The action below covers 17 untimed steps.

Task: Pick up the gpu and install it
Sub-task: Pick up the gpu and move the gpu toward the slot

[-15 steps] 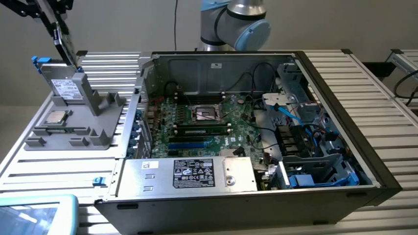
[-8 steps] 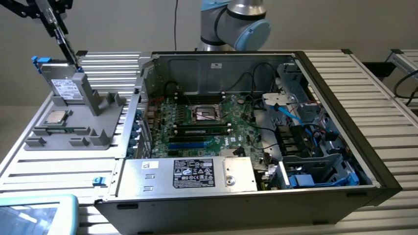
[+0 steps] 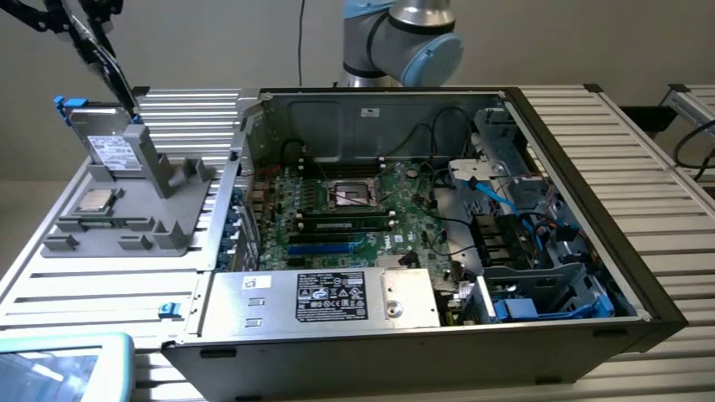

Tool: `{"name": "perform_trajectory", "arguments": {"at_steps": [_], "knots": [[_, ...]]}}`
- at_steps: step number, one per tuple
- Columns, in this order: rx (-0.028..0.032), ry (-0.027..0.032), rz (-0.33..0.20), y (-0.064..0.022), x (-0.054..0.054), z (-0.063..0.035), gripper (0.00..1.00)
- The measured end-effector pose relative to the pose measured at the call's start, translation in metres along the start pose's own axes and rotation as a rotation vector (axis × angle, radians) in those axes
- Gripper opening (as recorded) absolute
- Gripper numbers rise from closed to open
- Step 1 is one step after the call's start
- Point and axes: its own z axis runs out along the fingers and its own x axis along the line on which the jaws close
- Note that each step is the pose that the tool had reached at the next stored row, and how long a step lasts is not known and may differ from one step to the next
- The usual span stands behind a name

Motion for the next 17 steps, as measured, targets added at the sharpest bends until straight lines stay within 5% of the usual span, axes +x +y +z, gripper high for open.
{"name": "perform_trajectory", "arguments": {"at_steps": [17], "knots": [[-0.0055, 0.0284, -0.306, -0.0003, 0.0000, 0.0019, 0.27]]}}
